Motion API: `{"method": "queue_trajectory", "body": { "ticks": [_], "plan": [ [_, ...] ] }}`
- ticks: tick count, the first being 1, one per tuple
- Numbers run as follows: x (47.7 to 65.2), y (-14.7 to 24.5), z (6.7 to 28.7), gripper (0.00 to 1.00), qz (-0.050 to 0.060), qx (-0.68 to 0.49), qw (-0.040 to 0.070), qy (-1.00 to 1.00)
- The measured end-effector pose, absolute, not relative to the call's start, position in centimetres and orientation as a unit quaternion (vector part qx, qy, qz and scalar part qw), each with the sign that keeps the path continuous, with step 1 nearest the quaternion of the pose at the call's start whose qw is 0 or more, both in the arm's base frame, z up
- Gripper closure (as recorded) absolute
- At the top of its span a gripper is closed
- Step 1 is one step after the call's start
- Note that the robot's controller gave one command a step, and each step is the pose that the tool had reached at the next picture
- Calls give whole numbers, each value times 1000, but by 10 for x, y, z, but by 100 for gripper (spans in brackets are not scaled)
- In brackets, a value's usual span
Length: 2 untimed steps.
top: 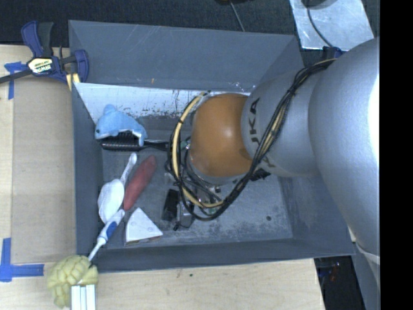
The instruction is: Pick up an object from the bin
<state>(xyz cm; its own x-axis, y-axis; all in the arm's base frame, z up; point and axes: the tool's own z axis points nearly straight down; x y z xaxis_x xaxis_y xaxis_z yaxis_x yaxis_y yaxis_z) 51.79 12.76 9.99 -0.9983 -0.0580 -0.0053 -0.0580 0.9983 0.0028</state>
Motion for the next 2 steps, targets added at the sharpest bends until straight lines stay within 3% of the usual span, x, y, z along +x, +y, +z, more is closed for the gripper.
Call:
{"method": "queue_trajectory", "body": {
  "ticks": [1,2],
  "plan": [
    [518,105,70,0,-1,-120,4,993],
    [518,90,72,100,1,-103,3,995]
  ]
}}
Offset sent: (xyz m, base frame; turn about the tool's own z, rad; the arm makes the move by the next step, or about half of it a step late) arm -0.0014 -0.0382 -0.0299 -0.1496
